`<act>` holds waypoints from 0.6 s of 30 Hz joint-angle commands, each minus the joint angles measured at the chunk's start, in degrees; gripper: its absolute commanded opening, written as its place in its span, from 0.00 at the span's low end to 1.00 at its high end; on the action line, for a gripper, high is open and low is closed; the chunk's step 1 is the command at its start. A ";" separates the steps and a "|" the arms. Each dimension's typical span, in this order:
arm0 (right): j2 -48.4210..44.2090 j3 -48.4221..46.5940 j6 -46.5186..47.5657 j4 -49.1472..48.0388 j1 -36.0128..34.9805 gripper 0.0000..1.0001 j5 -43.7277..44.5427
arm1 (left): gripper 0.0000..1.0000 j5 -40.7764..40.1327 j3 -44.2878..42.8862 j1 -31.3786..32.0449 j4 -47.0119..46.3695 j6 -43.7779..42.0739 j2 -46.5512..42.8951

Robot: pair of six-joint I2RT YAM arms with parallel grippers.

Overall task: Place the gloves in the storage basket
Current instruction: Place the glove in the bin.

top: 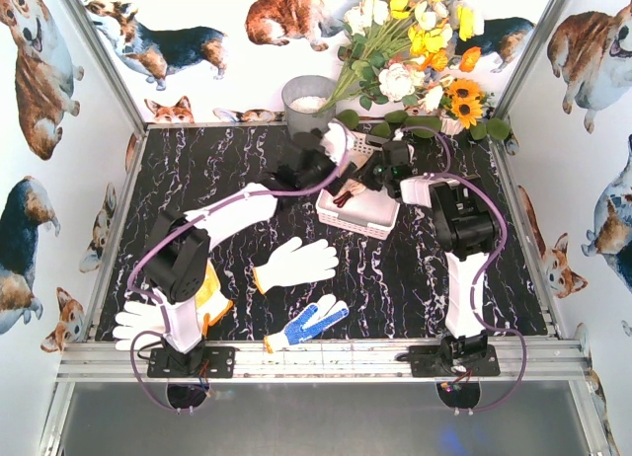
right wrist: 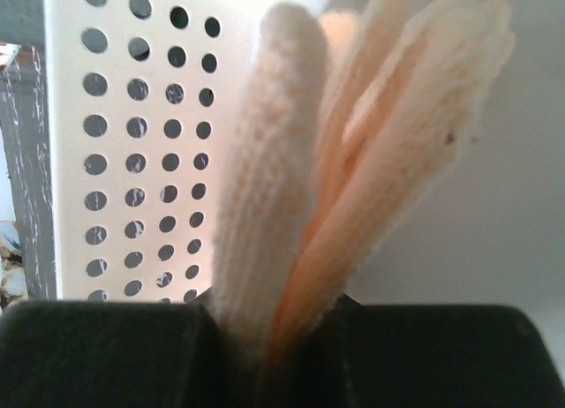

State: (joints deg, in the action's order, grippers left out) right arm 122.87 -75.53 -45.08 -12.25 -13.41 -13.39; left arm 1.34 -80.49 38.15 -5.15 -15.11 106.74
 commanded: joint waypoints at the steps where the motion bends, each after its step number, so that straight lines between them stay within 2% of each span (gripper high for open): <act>1: 1.22 -1.60 -0.08 -3.56 -0.94 0.00 1.42 | 0.84 3.83 2.19 -3.67 -3.00 11.73 -1.05; 6: 0.79 -1.42 0.12 -2.22 -1.09 0.02 2.23 | 0.85 7.11 4.07 -6.49 -3.94 18.98 -1.10; 11: -1.48 -1.06 1.40 1.54 -1.09 0.26 3.90 | 0.86 7.89 5.72 -6.94 -4.52 20.55 -1.30; 18: -5.49 -0.85 2.75 7.74 -1.09 0.45 6.95 | 0.86 7.57 6.37 -7.04 -3.53 21.29 -1.66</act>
State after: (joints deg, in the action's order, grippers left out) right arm 121.80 -75.55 -44.62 -8.99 -14.48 -10.50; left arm 8.34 -74.74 31.31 -7.60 4.58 106.34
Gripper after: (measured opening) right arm 0.422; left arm 0.861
